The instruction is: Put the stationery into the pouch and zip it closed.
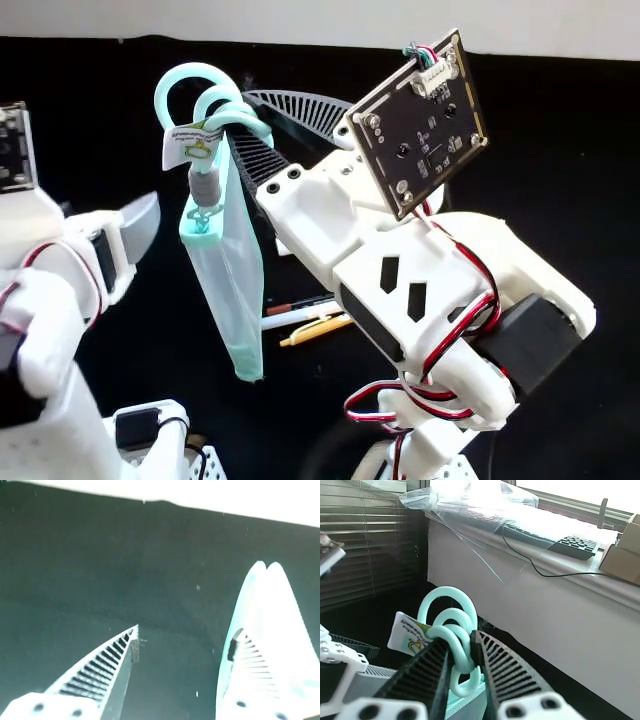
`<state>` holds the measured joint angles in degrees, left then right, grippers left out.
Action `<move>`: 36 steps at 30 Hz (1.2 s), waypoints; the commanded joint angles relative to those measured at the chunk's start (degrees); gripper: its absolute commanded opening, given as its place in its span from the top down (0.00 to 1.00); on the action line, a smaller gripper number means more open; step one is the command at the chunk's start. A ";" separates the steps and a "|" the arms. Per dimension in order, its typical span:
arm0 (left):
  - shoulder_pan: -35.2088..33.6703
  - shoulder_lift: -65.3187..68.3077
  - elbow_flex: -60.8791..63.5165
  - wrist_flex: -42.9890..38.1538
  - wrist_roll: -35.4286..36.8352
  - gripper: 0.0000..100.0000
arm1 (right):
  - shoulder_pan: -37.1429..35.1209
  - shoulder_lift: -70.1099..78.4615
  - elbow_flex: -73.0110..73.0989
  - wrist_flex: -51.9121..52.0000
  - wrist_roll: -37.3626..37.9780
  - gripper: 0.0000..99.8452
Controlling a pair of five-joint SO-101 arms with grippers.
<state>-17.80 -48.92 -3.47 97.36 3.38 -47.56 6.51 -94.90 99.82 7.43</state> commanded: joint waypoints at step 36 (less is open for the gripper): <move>19.30 -0.57 12.35 -1.23 -0.09 0.73 | 0.04 -1.45 -6.29 0.31 -0.62 0.99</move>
<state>-3.30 -49.80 8.13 94.11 3.65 -47.56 6.51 -94.90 99.82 7.43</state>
